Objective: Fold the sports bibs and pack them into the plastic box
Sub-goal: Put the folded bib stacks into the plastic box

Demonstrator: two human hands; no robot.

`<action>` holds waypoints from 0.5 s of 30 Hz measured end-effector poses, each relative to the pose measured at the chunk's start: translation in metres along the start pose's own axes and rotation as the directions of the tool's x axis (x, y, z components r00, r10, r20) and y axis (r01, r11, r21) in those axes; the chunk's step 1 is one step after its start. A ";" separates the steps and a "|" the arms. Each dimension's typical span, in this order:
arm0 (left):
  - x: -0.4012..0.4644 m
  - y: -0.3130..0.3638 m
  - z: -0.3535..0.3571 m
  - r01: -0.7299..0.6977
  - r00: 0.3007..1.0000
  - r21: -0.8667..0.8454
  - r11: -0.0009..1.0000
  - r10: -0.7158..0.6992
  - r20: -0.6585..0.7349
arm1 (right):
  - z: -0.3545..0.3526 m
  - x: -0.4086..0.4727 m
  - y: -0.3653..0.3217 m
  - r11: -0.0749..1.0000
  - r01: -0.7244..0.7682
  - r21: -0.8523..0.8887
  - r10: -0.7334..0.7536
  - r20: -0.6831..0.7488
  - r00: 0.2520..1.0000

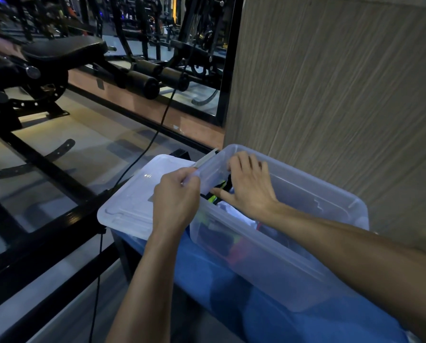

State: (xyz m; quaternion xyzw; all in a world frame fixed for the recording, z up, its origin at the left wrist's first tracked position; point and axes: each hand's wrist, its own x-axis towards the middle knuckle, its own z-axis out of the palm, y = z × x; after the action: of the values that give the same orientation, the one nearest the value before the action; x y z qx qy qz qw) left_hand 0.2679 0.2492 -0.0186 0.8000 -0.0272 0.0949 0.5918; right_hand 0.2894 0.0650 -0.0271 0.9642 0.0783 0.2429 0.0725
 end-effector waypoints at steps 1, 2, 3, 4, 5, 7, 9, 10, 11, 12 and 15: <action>-0.001 0.000 0.000 0.003 1.000 -0.003 1.000 -0.003 -0.002 | -0.003 0.002 0.000 0.998 0.029 -0.064 -0.028 0.009 1.000; -0.001 0.001 0.000 0.004 1.000 -0.008 1.000 -0.004 -0.004 | -0.006 0.004 0.000 0.996 0.039 -0.074 -0.036 0.049 0.998; -0.002 0.001 0.000 0.005 1.000 -0.015 1.000 -0.005 -0.006 | -0.007 0.005 -0.001 0.999 0.028 -0.033 -0.024 0.123 0.992; -0.002 0.002 0.000 0.007 1.000 -0.023 1.000 -0.008 -0.006 | -0.007 0.004 -0.002 0.999 -0.002 0.034 -0.005 0.211 0.977; -0.002 0.003 0.001 0.010 1.000 -0.029 1.000 -0.011 -0.006 | -0.005 0.003 -0.003 0.992 -0.021 0.125 -0.013 0.266 0.964; -0.003 0.003 0.001 0.012 1.000 -0.032 0.999 -0.012 -0.013 | -0.004 0.000 -0.003 0.957 0.009 0.290 -0.082 0.239 0.968; -0.003 0.002 0.000 0.018 1.000 -0.028 0.999 -0.019 -0.016 | -0.007 -0.003 0.002 0.910 0.074 0.408 -0.168 0.200 0.965; -0.002 0.001 0.000 0.024 1.000 -0.030 0.999 -0.024 -0.013 | -0.010 -0.006 0.005 0.890 0.095 0.447 -0.213 0.224 0.951; -0.003 0.001 0.000 0.028 1.000 -0.032 0.999 -0.028 -0.010 | -0.016 -0.009 0.010 0.867 0.103 0.487 -0.260 0.267 0.928; -0.003 0.001 0.000 0.030 0.999 -0.033 0.999 -0.030 -0.011 | -0.023 -0.014 0.016 0.852 0.090 0.517 -0.292 0.325 0.899; -0.002 0.000 0.001 0.030 0.999 -0.037 0.999 -0.030 -0.015 | -0.039 -0.035 0.039 0.811 0.092 0.577 -0.419 0.465 0.780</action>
State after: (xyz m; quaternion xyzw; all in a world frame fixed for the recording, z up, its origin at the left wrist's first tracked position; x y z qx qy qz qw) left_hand 0.2662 0.2483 -0.0190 0.7885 -0.0124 0.0915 0.6081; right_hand 0.2450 0.0242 -0.0022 0.9523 0.2516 -0.1017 -0.1393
